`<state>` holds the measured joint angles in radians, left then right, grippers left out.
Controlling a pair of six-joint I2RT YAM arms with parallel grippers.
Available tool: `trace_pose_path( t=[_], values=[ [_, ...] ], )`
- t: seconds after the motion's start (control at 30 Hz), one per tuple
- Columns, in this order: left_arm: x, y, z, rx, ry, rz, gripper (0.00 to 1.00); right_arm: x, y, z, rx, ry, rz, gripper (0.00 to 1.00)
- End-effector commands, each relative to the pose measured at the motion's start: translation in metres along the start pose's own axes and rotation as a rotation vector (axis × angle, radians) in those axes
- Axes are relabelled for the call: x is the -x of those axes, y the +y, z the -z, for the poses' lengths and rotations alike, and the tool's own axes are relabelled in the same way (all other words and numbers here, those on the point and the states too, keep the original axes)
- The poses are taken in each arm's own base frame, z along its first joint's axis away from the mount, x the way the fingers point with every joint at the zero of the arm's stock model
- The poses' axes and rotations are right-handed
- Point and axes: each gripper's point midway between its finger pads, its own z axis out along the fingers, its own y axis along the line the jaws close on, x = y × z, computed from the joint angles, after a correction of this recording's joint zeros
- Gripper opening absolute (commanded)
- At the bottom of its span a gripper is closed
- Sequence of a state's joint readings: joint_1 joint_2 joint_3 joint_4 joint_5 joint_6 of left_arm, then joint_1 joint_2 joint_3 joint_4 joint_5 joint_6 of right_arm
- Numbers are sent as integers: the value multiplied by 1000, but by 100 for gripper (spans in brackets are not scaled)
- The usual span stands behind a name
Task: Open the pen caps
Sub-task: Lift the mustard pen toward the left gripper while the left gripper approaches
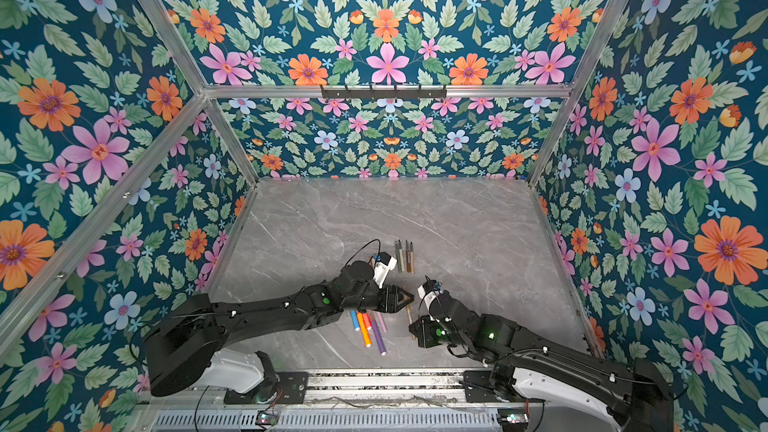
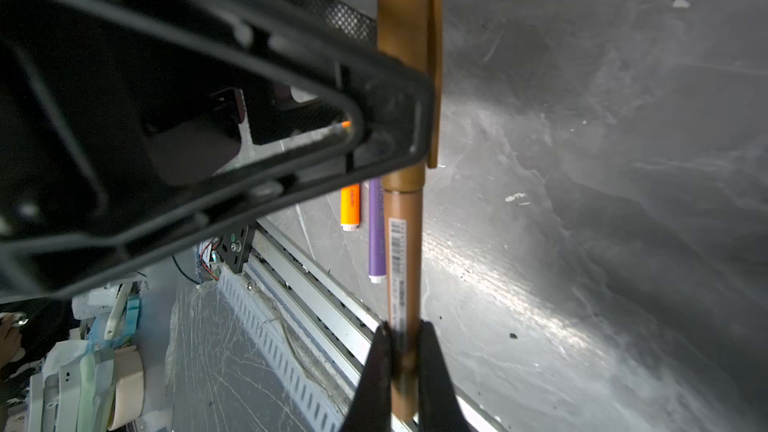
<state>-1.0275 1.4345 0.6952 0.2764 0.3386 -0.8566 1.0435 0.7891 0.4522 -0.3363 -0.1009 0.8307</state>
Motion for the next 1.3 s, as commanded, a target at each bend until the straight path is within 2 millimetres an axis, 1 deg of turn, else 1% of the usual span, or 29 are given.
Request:
trace_pose_path(
  t=[0.0,0.1,0.3,0.57,0.67,0.7,0.77,0.87,0.9,1.03,1.1,1.17,1.23,1.27],
  values=[
    [8,-6,1,-15,-38,-14,45,0,-4,1,-18,-2,-9,5],
    [10,-7,3,-10,-45,-17,44,0,-3,-1,-17,-2,-11,5],
    [9,-6,4,3,-36,-19,47,5,5,-5,-3,1,2,5],
    [7,-4,3,5,-30,-13,48,13,15,-4,10,-7,15,5],
    [5,-4,2,-2,-26,-6,45,14,16,-4,12,-8,13,5],
    [5,-4,2,-6,-27,-5,42,14,16,-4,11,-7,13,5],
    [5,-6,2,-17,-28,-7,30,13,15,-5,7,-4,10,5],
    [7,-10,5,-30,-36,-11,3,13,14,-4,2,-3,2,5],
    [6,-10,6,-30,-35,-13,0,12,13,-3,1,-3,-2,6],
    [9,-11,13,-26,-58,-17,0,6,-2,2,-43,-12,-49,33],
    [10,-12,17,-25,-69,-19,0,0,-12,6,-62,-12,-88,41],
    [10,-12,20,-30,-78,-17,0,-10,-23,7,-72,-6,-139,46],
    [10,-14,26,-45,-95,-6,0,-22,-30,7,-46,5,-198,50],
    [8,-13,29,-49,-103,0,0,-26,-33,6,-32,8,-220,50]
  ],
)
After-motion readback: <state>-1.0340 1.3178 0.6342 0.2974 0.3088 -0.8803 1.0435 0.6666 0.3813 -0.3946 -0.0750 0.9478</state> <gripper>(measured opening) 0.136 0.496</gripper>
